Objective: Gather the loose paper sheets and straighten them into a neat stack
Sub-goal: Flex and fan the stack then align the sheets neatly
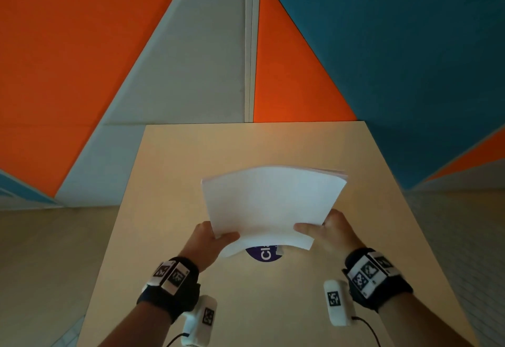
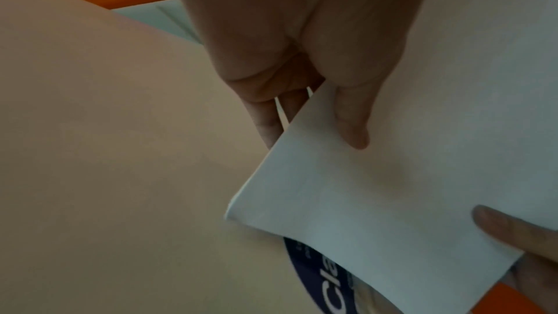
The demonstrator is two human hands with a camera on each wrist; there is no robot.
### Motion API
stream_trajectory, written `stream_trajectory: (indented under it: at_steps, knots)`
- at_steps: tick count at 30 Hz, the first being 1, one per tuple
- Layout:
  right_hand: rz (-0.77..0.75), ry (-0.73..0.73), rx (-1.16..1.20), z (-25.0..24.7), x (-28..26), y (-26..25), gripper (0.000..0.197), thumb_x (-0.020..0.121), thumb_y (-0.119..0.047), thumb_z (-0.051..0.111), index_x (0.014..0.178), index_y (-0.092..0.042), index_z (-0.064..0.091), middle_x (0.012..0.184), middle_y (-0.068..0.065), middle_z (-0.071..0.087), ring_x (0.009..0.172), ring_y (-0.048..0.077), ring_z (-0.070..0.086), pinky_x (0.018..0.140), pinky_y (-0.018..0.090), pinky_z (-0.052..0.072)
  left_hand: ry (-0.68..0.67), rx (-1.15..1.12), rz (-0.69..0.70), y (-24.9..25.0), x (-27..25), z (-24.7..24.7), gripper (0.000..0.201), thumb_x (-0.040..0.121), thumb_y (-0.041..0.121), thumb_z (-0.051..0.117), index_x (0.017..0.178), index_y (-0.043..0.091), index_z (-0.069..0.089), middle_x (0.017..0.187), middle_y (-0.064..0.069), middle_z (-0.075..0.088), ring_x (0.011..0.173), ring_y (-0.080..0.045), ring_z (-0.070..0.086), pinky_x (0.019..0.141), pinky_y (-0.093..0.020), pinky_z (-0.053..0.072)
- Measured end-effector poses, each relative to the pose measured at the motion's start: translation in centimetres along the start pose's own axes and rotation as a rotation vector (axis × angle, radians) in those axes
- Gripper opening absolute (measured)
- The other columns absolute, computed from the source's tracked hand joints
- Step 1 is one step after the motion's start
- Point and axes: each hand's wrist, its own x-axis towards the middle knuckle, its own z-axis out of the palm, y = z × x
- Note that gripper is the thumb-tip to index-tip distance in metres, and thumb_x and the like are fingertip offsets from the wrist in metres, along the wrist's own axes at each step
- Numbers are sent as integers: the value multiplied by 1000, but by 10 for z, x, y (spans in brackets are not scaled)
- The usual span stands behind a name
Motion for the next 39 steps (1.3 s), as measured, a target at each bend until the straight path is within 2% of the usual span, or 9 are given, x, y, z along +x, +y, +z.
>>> stream_trajectory:
  at_steps: [7,12,15,19,24,28,32,35,39]
  knots:
    - [3,7,24,5,-5,9,17,77,-14,81,76,-28,70,85,-13,74,74,-10,68,69,16,54,53,-34,-34,-12,6,8,25,81,16,74,106,18,73,102,1,72,93,-17,67,85,-31,51]
    - [60,-6,14,15,-3,25,12,78,-18,80,80,-27,73,90,-7,77,84,3,72,77,24,56,74,-134,-131,-21,12,22,23,72,11,81,86,26,72,83,13,73,70,7,68,75,-26,48]
    - [77,-16,11,23,0,36,17,80,-15,78,82,-30,71,93,-3,77,88,11,72,80,26,56,122,-213,-164,-25,17,28,31,62,7,85,83,25,73,84,7,77,82,-14,73,81,-34,55]
    - [87,-23,-1,29,0,44,23,84,-12,74,79,-34,67,85,-15,71,81,0,67,71,15,50,131,-219,-162,-29,16,34,33,62,1,83,77,26,70,71,13,75,77,-18,69,80,-37,52]
    - [86,-37,-41,28,1,49,18,86,-17,72,77,-32,67,78,-21,69,68,-19,61,64,4,46,115,-280,-191,-22,12,33,30,67,9,85,86,26,69,83,13,73,79,-7,69,69,-21,51]
    - [119,-17,-20,32,-5,53,5,85,-19,73,81,-22,71,84,-4,76,86,14,73,79,28,54,148,-263,-195,-20,8,35,32,63,14,88,85,24,67,85,9,73,80,-11,70,66,-22,52]
    - [178,-37,228,34,-11,44,25,87,-7,68,64,-6,57,50,-6,60,53,12,65,55,19,49,169,-296,-142,-18,9,32,30,66,7,84,88,21,70,83,9,75,74,-4,71,64,-19,53]
    - [174,6,242,33,-6,54,21,81,-13,74,64,-11,61,67,4,61,66,16,60,63,29,49,172,-280,-110,-19,11,29,31,68,1,81,84,24,70,74,16,75,67,6,68,64,-18,51]
    - [98,33,126,32,-1,67,15,83,-14,75,98,-13,73,93,-4,76,89,8,71,75,19,53,167,-238,-121,-25,12,32,35,75,-4,75,75,29,64,64,18,71,69,-1,63,69,-26,50]
